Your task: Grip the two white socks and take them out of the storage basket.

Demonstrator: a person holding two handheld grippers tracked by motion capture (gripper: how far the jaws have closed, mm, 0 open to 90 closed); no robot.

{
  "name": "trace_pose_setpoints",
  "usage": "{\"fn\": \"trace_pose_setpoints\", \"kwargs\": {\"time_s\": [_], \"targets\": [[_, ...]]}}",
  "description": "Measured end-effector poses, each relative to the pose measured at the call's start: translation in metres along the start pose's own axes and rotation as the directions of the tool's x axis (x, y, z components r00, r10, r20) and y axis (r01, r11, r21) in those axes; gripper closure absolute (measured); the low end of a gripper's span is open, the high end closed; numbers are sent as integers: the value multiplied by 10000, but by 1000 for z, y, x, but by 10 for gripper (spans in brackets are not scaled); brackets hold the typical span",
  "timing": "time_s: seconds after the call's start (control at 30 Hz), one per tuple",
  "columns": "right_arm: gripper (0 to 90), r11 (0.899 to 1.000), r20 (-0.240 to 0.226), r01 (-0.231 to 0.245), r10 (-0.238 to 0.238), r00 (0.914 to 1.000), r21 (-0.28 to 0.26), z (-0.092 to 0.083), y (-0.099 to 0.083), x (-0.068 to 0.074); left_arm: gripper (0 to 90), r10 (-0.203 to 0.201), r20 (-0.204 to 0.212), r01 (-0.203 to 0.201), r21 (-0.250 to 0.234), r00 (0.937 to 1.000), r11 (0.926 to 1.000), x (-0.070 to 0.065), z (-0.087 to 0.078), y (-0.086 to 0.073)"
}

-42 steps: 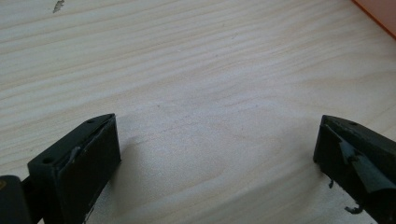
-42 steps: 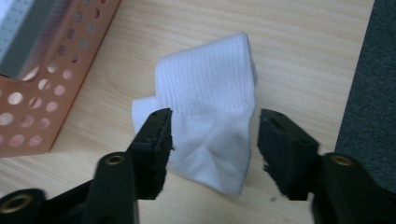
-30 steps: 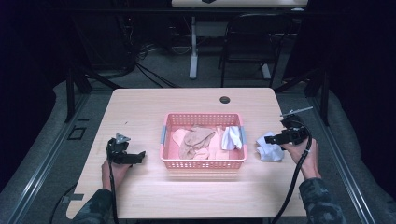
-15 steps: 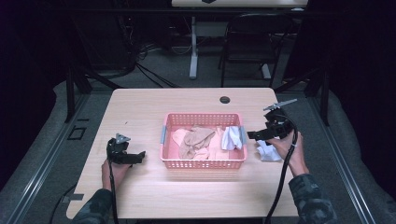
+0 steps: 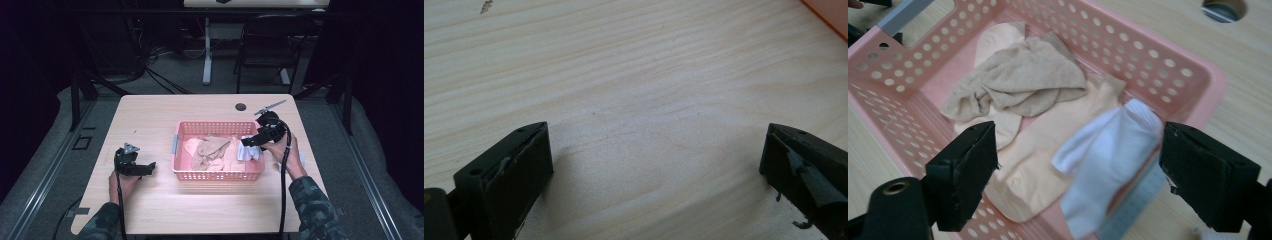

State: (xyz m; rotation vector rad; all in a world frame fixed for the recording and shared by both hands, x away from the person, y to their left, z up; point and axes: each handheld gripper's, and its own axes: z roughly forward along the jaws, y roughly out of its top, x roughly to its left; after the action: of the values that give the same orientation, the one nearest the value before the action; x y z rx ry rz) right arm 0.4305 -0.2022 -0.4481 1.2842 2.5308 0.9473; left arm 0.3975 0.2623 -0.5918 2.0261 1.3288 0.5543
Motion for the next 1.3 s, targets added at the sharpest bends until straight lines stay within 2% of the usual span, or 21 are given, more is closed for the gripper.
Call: {"fn": "trace_pose_setpoints", "kwargs": {"time_s": [0.03, 0.2, 0.47, 0.57, 0.6, 0.77, 0.8, 0.87, 0.93, 1.07, 1.13, 1.17, 1.23, 1.3], "targets": [[170, 9997, 90, 79, -82, 9999, 242, 9, 4, 3, 4, 8, 2, -8, 3, 10000, 10000, 0, 0, 0], [197, 9981, 457, 408, -428, 9980, 452, 22, 12, 5, 5, 17, -2, -17, 3, 10000, 10000, 0, 0, 0], [250, 9969, 583, 232, -276, 9979, 752, 35, 14, -1, 5, 21, -1, -21, -2, 10000, 10000, 0, 0, 0], [295, 9953, 711, 10, -79, 9974, 965, 40, 12, -3, 5, 19, 1, -19, -1, 10000, 10000, 0, 0, 0], [312, 9925, 712, 40, -129, 9974, 1224, 41, 12, -4, 5, 20, 2, -20, 0, 10000, 10000, 0, 0, 0], [357, 9875, 807, 232, -361, 9961, 1556, 48, 8, 0, 5, 49, -1, -49, 19, 10000, 10000, 0, 0, 0], [363, 9837, 859, 325, -483, 9951, 1766, 49, 7, 0, 5, 32, 8, -32, 16, 10000, 10000, 0, 0, 0], [368, 9839, 840, 181, -335, 9959, 1776, 52, 5, 2, 5, 47, 1, -47, 16, 10000, 10000, 0, 0, 0], [376, 9828, 1026, 236, -430, 9938, 1831, 53, 5, 2, 5, 19, 1, -19, -1, 10000, 10000, 0, 0, 0], [397, 9752, 1104, 215, -469, 9928, 2205, 56, 5, 4, 5, 19, 3, -19, -2, 10000, 10000, 0, 0, 0], [405, 9716, 1255, 23, -329, 9916, 2364, 60, 4, 5, 5, 50, 1, -50, 19, 10000, 10000, 0, 0, 0], [412, 9667, 1209, 83, -405, 9918, 2557, 61, 4, 4, 5, 45, 0, -45, 19, 10000, 10000, 0, 0, 0], [440, 9632, 1418, -153, -238, 9896, 2683, 66, 4, 5, 5, 22, 3, -22, -1, 10000, 10000, 0, 0, 0], [449, 9629, 1449, -160, -241, 9891, 2693, 68, 4, 5, 5, 26, 6, -26, -4, 10000, 10000, 0, 0, 0]]}}
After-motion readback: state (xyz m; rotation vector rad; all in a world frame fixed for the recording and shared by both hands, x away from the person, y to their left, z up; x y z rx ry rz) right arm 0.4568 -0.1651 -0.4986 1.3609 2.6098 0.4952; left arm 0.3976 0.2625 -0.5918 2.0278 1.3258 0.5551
